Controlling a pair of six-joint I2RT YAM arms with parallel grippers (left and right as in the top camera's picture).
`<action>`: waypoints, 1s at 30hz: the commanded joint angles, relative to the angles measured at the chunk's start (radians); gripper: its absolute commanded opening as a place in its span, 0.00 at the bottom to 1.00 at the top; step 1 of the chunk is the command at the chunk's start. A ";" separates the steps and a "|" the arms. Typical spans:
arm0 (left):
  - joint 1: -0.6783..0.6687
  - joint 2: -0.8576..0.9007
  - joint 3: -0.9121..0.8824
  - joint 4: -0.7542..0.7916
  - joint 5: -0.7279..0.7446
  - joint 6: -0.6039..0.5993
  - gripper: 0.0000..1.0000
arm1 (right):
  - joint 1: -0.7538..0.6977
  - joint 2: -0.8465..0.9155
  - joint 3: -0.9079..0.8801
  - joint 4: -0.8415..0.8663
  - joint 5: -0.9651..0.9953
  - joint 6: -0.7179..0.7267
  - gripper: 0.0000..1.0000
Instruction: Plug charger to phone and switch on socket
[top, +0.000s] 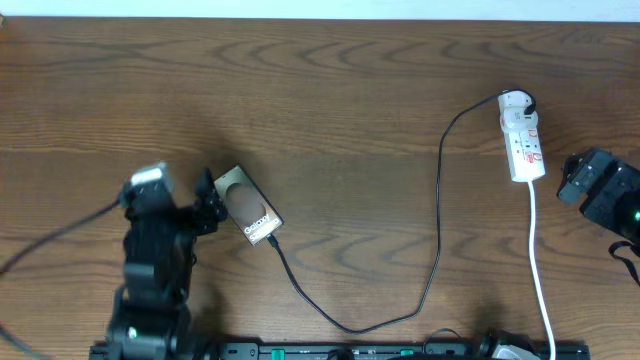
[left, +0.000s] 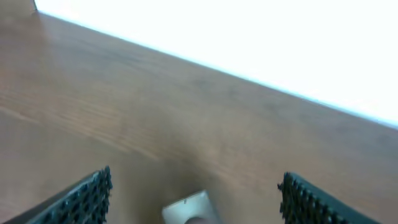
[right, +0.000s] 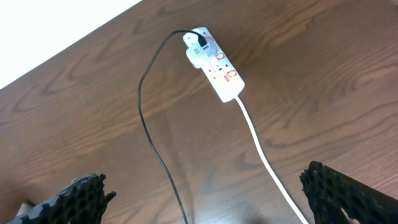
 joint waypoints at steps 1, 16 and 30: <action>0.020 -0.151 -0.108 0.096 0.016 -0.001 0.85 | 0.000 -0.002 0.003 -0.002 -0.006 0.011 0.99; 0.074 -0.507 -0.352 0.215 0.029 0.000 0.85 | 0.000 -0.002 0.003 -0.002 -0.006 0.011 0.99; 0.094 -0.507 -0.445 0.071 0.170 0.186 0.85 | 0.000 -0.002 0.003 -0.002 -0.006 0.011 0.99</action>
